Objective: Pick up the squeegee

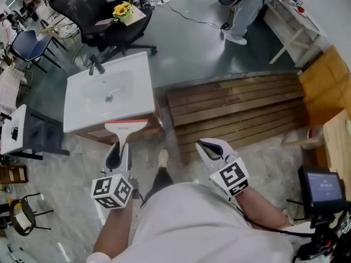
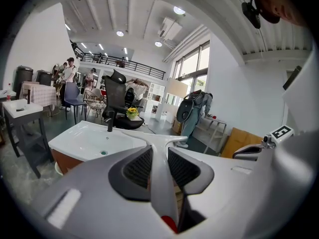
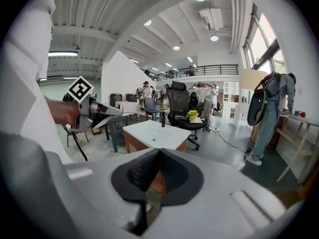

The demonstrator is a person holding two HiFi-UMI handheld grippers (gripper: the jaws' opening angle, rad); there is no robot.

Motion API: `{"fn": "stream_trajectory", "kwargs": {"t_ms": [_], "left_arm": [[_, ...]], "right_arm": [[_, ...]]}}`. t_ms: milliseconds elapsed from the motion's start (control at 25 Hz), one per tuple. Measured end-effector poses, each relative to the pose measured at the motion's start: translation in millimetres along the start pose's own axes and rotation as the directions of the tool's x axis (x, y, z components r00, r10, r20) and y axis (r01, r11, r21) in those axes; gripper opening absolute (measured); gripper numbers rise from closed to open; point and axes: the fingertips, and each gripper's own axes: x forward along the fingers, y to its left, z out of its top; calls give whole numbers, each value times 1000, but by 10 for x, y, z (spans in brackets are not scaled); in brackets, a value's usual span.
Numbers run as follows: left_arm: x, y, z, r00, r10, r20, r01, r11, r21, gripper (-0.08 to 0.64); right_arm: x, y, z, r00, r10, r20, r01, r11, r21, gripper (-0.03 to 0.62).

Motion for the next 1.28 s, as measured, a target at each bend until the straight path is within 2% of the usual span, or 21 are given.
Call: {"fn": "stream_trajectory", "kwargs": {"t_ms": [1280], "left_arm": [[19,14,-1,1000,-12,-4,12,1000,-13,109]], "right_arm": [[146,59,58,1000,27,-6,-27,1000,-15,3]]}}
